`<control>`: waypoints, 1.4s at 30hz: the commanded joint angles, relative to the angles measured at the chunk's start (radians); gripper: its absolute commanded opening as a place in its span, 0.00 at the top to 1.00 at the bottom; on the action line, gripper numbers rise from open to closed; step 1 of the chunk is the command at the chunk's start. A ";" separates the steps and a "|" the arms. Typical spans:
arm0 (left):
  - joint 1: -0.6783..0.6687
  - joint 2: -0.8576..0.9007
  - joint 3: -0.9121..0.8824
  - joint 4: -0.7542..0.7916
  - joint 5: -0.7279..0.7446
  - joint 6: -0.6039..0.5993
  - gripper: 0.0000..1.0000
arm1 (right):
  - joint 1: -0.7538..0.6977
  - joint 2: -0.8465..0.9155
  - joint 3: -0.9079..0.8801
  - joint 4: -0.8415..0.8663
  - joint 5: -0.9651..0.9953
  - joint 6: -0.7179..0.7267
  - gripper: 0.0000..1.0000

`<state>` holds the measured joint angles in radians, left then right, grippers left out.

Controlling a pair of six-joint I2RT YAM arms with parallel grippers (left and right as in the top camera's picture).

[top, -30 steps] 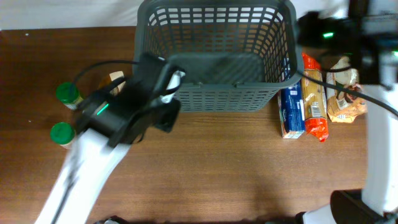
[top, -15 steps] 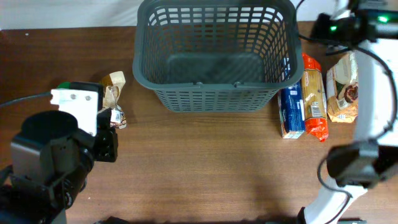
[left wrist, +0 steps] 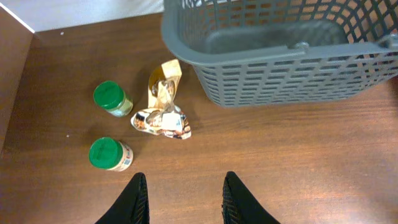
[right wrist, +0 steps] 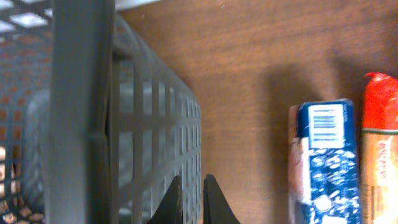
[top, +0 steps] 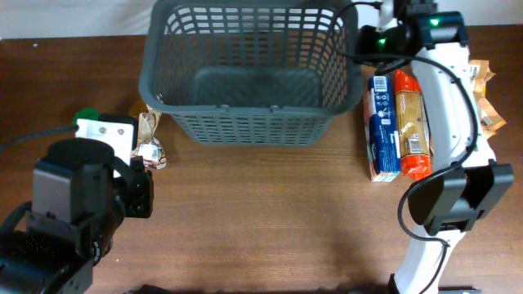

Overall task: Pack container
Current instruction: 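Grasp the blue box of drink cartons with the right gripper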

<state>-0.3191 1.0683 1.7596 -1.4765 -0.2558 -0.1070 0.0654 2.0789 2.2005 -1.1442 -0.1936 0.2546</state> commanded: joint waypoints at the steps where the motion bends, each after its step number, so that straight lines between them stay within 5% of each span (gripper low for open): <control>1: 0.006 0.002 0.001 -0.025 -0.018 -0.013 0.79 | -0.007 -0.005 0.005 -0.034 0.065 0.009 0.96; 7: 0.006 0.002 0.001 -0.043 -0.018 -0.013 0.71 | -0.113 -0.031 0.004 -0.195 0.238 0.008 0.88; 8: 0.006 0.002 0.001 -0.044 -0.018 -0.013 0.71 | -0.130 -0.027 0.003 -0.214 0.240 0.008 0.75; 11: 0.006 0.004 0.001 -0.044 -0.018 -0.013 0.70 | -0.172 -0.013 -0.027 -0.254 0.200 0.000 0.01; 18: 0.006 0.006 0.001 -0.043 -0.018 -0.012 0.69 | -0.175 -0.011 -0.248 -0.208 0.145 -0.110 0.01; 33: 0.006 0.074 0.001 -0.086 0.006 -0.012 0.70 | -0.164 -0.011 -0.579 0.057 0.107 -0.112 0.01; 37: 0.006 0.101 0.001 -0.106 0.024 -0.012 0.70 | -0.162 -0.011 -0.637 0.104 0.106 -0.112 0.27; 39: 0.006 0.111 0.001 -0.113 0.032 -0.013 0.69 | -0.162 -0.011 -0.659 0.122 0.103 -0.112 0.28; 42: 0.006 0.125 0.001 -0.119 0.032 -0.013 0.70 | -0.162 -0.011 -0.688 0.148 0.103 -0.112 0.43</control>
<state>-0.3191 1.1770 1.7596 -1.5879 -0.2394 -0.1139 -0.1032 2.0789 1.5467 -1.0187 -0.0799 0.1459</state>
